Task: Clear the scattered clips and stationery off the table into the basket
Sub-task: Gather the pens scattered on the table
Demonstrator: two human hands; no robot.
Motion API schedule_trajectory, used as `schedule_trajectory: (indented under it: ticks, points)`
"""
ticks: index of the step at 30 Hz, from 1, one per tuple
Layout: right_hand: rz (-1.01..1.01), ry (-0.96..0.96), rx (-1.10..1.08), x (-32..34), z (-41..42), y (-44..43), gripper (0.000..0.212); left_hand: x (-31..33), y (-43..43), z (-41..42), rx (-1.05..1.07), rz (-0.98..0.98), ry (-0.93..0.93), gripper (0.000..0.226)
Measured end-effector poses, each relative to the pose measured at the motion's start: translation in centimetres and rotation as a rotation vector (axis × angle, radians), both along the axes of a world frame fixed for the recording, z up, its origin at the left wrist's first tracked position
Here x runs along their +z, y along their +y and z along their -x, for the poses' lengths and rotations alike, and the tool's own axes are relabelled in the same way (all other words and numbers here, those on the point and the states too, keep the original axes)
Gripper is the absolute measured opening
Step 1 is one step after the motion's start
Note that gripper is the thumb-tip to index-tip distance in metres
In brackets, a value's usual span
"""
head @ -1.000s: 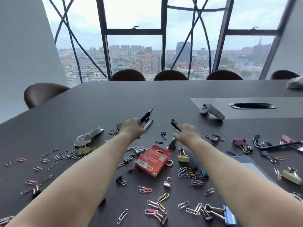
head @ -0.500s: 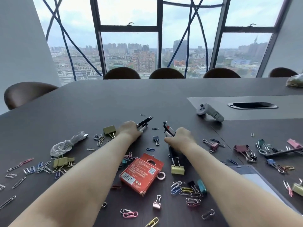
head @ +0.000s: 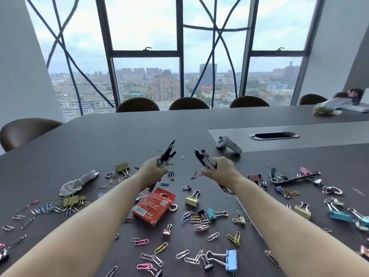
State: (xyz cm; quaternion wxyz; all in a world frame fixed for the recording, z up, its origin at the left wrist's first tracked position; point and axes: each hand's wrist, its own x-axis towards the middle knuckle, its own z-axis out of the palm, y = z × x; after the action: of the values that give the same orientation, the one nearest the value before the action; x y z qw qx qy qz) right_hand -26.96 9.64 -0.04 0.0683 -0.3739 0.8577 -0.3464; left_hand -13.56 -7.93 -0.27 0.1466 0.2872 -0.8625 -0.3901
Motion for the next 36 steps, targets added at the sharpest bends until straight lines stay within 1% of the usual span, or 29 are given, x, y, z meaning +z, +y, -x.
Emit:
schedule_trajectory:
  ticks: [3,7,10,12,14,15,16,18,21,22,23,24,25,26,27,28,29,31,33,34,36]
  points:
    - [-0.021,0.019,-0.084,0.4,0.5,4.2,0.031,1.0,3.2,0.5,-0.029,0.063,0.001,0.004]
    - [-0.095,0.018,-0.117,1.1,1.1,9.8,0.019,2.6,8.1,2.2,-0.084,0.243,-0.099,0.021]
    - [-0.104,-0.001,-0.165,1.0,1.6,13.6,0.025,2.8,12.1,3.9,-0.136,0.274,-0.098,0.020]
    - [-0.125,0.031,-0.222,0.9,2.0,16.0,0.032,2.4,14.4,5.1,-0.189,0.226,-0.090,0.012]
    - [-0.151,0.035,-0.305,0.8,2.5,18.5,0.041,1.8,16.4,6.3,-0.225,0.138,-0.066,0.004]
    - [-0.161,0.030,-0.357,0.8,2.9,19.9,0.042,1.6,17.3,6.9,-0.229,0.091,-0.060,0.003]
    - [-0.168,0.037,-0.412,0.8,3.4,21.1,0.041,1.6,18.1,7.3,-0.235,0.068,-0.057,0.006]
    - [-0.160,0.056,-0.518,0.7,4.5,23.9,0.030,1.2,20.0,8.6,-0.261,0.071,-0.061,0.010]
    - [-0.151,0.028,-0.607,0.1,5.6,27.3,0.016,0.9,23.0,10.2,-0.263,0.043,-0.038,0.022]
    - [-0.159,0.018,-0.624,-0.2,5.8,28.1,0.013,1.0,24.0,10.5,-0.299,0.122,-0.071,0.026]
    - [-0.165,0.012,-0.638,-0.5,6.0,28.9,0.016,0.9,24.8,11.2,-0.328,0.165,-0.081,0.028]
    - [-0.171,0.011,-0.651,-0.8,6.2,29.5,0.019,1.0,25.7,11.6,-0.314,0.154,-0.080,0.030]
    - [-0.187,0.017,-0.662,-1.1,6.5,30.0,0.021,0.7,26.2,12.5,-0.330,0.277,-0.097,0.032]
    - [-0.216,0.022,-0.673,-1.2,6.7,30.6,0.022,0.6,26.7,13.2,-0.347,0.341,-0.102,0.036]
    - [-0.252,0.029,-0.685,-1.2,6.9,31.1,0.023,0.4,27.2,14.0,-0.387,0.364,-0.131,0.039]
    - [-0.284,0.037,-0.697,-1.2,7.0,31.7,0.025,0.3,27.7,14.5,-0.431,0.339,-0.161,0.040]
    - [-0.310,0.039,-0.712,-1.1,7.2,32.3,0.026,0.4,28.1,14.8,-0.494,0.330,-0.185,0.036]
    - [-0.344,0.022,-0.756,-1.1,7.5,33.5,0.028,0.9,28.8,14.8,-0.655,0.239,-0.200,0.021]
    - [-0.379,-0.026,-0.796,-1.4,7.7,34.4,0.025,1.1,29.0,14.4,-0.773,0.203,-0.250,0.014]
    - [-0.390,-0.062,-0.799,-1.6,7.7,34.7,0.023,1.1,29.1,14.0,-0.809,0.207,-0.276,0.013]
    - [-0.386,-0.138,-0.790,-2.1,7.2,34.8,0.017,0.8,29.2,13.0,-0.855,0.235,-0.318,0.019]
